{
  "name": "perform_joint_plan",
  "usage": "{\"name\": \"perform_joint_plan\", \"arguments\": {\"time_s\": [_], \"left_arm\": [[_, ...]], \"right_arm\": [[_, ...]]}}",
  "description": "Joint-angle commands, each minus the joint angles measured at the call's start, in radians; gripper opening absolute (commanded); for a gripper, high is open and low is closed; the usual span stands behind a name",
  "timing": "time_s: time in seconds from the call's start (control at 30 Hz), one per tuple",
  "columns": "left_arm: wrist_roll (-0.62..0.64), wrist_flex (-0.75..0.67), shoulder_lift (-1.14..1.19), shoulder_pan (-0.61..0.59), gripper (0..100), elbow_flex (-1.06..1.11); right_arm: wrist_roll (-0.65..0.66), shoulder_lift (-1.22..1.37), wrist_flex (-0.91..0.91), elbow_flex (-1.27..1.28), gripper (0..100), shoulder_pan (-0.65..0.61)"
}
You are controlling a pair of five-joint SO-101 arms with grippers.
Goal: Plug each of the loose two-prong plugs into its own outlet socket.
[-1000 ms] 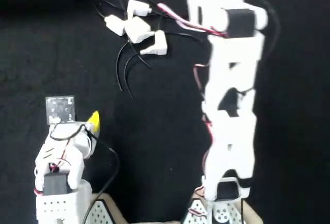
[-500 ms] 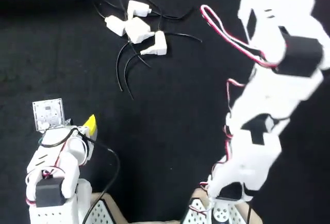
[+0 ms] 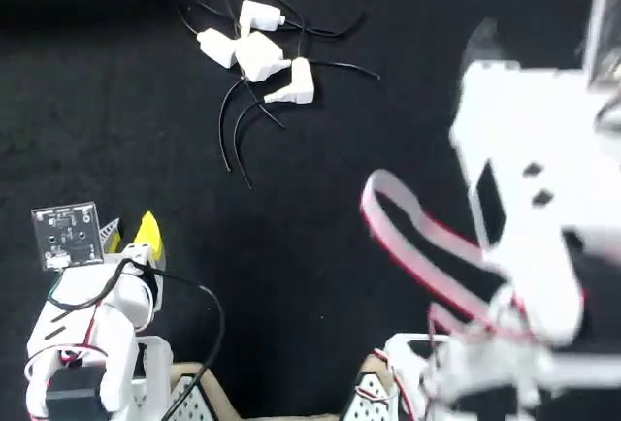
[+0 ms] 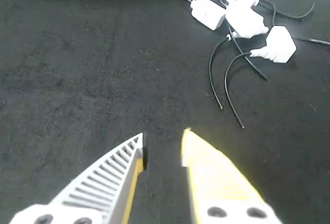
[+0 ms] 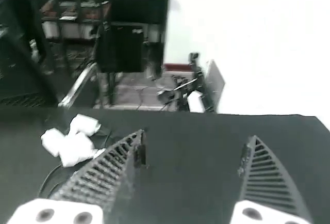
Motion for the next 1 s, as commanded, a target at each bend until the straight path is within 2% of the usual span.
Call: {"name": "perform_joint_plan", "arguments": {"time_s": [0.0,0.23,0.53,0.67,0.8,0.97], "left_arm": [[0.003,0.005,-0.003,-0.010,16,-0.013],[0.003,0.002,-0.003,-0.002,16,-0.056],[0.002,0.011,-0.003,-0.013,15,-0.051],[0.002,0.003,-0.003,-0.002,2,-0.053],[0.002,0.008,-0.003,-0.002,4,-0.059],[0.002,0.011,-0.003,-0.002,3,-0.042]], "right_arm": [[-0.011,-0.217,0.026,0.349,29.7,-0.057],[-0.009,-0.676,-0.077,1.017,29.7,-0.078],[-0.002,-1.455,-0.347,1.837,29.7,-0.083],[-0.002,-1.399,-0.351,1.813,29.7,-0.097],[0.000,-1.314,-0.377,1.862,29.7,-0.094],[-0.005,-1.325,-0.539,2.060,29.7,-0.092]]}}
